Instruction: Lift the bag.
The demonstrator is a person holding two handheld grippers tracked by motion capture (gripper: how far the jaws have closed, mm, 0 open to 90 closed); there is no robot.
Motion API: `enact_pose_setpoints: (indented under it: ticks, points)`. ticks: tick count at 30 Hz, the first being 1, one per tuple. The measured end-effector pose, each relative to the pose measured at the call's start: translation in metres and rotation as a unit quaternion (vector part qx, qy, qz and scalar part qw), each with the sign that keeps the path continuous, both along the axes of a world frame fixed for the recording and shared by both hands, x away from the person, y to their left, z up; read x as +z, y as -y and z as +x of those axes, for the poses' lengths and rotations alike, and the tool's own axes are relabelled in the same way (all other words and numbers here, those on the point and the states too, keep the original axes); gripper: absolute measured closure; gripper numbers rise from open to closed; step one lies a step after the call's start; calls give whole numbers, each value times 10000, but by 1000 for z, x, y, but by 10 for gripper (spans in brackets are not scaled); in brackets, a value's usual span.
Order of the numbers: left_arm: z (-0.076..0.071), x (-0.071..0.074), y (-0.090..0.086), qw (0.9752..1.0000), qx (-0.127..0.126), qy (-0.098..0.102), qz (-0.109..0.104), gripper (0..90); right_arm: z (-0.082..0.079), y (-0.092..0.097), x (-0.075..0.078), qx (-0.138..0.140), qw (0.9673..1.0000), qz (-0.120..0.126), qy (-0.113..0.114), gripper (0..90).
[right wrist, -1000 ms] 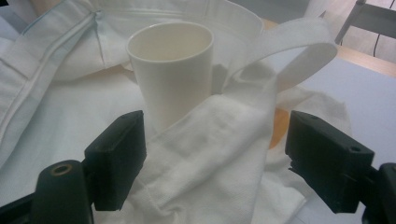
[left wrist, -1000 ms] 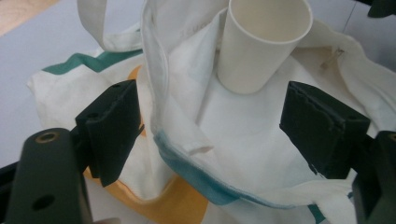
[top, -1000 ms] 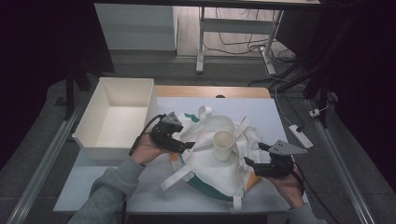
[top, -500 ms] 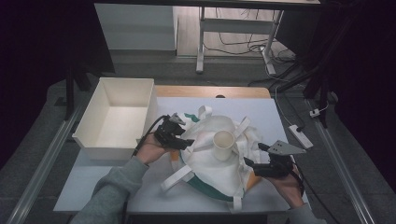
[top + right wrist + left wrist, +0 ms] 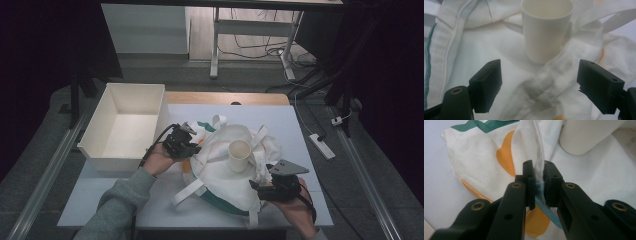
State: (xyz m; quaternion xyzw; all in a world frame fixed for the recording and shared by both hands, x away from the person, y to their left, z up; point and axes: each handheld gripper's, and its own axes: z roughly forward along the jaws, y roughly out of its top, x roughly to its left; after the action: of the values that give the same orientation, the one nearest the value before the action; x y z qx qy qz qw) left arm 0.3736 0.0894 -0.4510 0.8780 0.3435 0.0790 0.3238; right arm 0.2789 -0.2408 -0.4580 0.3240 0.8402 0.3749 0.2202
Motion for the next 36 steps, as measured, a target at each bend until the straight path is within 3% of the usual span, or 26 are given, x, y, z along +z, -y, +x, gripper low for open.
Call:
enact_pose_setpoints:
  ticks: [3,7,11,13,16,19,22,25,29,36]
  points:
    - [0,0,-1,10000,-16,0,14,820,-4,-6,-7,-77,9997,-207,-131,213]
    - [-1,0,0,10000,-43,25,23,822,-5,-3,-16,-238,9983,-471,-261,310]
    - [-2,1,0,10000,-57,44,12,823,-2,7,-18,-359,9973,-470,-437,501]
    - [-2,1,0,10000,-58,52,4,824,-1,11,-17,-301,9971,-352,-604,616]
    - [-2,2,0,9999,-97,39,-8,825,3,14,-19,-381,9957,-632,-564,696]
    - [-3,2,1,9999,-129,25,-23,825,8,23,-21,-450,9953,-557,-645,762]
    - [-4,2,1,9998,-183,7,-46,826,11,30,-20,-485,9956,-490,-627,882]
    - [-4,3,1,9998,-198,20,-53,826,13,38,-18,-501,9963,-264,-653,888]
    - [-4,3,0,9997,-219,20,-97,827,14,42,-14,-549,9970,-125,-525,888]
    - [-5,4,0,9997,-224,27,-116,826,14,42,-14,-565,9971,-181,-485,888]
